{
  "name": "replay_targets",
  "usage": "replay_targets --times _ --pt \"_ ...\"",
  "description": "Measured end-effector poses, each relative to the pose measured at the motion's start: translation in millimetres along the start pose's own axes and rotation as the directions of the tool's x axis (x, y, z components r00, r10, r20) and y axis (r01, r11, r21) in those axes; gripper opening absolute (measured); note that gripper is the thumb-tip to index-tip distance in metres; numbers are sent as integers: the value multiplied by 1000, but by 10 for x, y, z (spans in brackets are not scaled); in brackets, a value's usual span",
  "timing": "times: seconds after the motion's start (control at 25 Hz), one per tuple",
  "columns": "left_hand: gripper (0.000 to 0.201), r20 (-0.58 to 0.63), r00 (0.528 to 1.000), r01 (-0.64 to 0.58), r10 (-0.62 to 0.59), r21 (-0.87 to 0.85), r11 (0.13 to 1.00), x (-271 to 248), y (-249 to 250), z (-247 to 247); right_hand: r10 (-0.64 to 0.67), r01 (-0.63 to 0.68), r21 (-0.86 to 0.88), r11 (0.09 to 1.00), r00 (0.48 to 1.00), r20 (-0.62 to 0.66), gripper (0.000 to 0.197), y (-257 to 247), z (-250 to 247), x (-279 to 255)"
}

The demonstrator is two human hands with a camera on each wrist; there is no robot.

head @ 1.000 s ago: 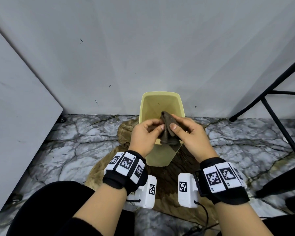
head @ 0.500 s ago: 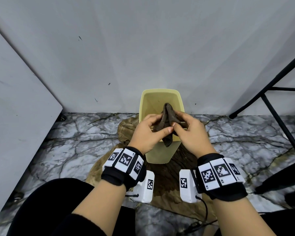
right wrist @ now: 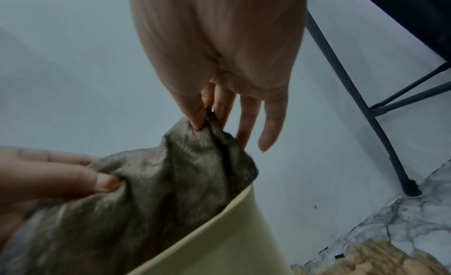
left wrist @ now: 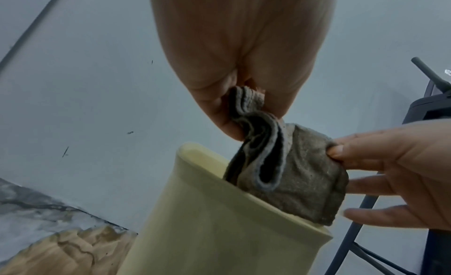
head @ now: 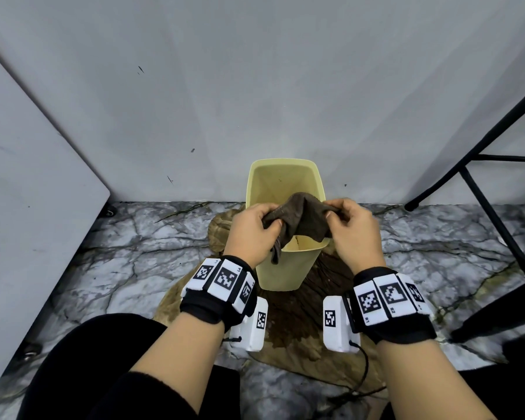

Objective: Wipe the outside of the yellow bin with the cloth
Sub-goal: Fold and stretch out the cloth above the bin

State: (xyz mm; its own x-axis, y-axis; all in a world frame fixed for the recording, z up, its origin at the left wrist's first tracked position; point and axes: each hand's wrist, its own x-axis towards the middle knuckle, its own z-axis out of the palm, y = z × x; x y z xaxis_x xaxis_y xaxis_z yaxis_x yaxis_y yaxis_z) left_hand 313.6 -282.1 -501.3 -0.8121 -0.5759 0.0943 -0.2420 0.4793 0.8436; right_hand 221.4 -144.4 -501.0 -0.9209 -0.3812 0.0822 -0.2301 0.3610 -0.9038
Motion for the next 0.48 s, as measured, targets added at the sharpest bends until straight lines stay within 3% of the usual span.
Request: replay_targets --times 0.2,0.32,0.48 --pt "21 -11 1000 -11 11 59 998 54 144 -183 -21 20 -110 994 1000 -11 19 -250 -182 141" --pt "21 -19 1000 -11 13 108 994 140 280 -307 -60 80 -231 970 994 96 19 -429 -357 269" --pt "17 34 995 -100 95 193 976 224 455 -422 -109 170 -329 929 975 196 18 -549 -623 330"
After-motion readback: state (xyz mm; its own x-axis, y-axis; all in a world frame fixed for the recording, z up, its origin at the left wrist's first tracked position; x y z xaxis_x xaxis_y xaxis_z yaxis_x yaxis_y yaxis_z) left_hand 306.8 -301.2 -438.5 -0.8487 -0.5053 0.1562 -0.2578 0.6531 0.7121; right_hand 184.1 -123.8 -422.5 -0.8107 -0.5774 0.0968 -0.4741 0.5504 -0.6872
